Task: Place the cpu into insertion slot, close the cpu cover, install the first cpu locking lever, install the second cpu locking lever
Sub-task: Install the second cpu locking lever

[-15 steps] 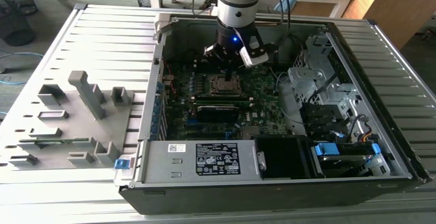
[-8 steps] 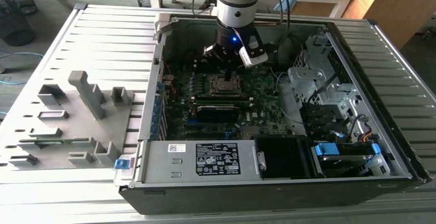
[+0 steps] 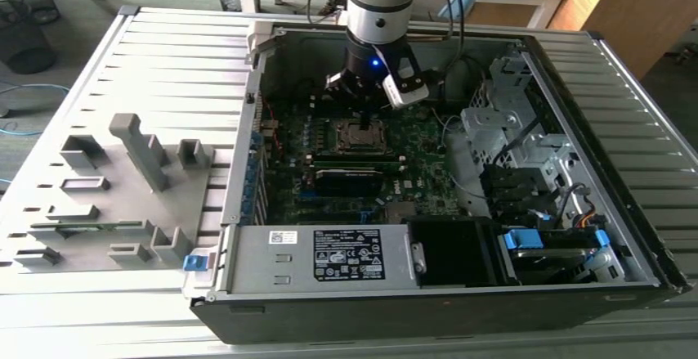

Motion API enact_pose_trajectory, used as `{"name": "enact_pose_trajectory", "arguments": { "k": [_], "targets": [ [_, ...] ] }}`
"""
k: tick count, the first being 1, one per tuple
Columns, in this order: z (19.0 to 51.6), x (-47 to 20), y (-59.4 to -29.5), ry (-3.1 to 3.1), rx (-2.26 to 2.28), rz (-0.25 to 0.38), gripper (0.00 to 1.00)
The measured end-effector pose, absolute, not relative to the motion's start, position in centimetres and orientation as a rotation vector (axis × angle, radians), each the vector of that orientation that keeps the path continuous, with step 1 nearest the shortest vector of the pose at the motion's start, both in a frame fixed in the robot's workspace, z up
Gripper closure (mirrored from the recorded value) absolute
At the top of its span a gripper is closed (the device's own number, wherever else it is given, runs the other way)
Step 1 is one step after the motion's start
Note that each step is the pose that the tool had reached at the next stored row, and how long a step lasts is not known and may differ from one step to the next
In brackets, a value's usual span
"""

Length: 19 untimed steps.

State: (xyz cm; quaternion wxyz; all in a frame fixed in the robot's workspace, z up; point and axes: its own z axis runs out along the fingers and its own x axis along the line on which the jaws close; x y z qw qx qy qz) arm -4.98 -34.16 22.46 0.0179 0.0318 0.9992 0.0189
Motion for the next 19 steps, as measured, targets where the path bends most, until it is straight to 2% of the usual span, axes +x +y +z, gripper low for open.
{"name": "enact_pose_trajectory", "arguments": {
  "k": [10,19],
  "targets": [
    [23.3,-4.5,-34.9,3.113,0.1,0.092,0.89],
    [23.4,-4.4,-36.7,3.113,0.1,0.093,0.89]
  ]
}}
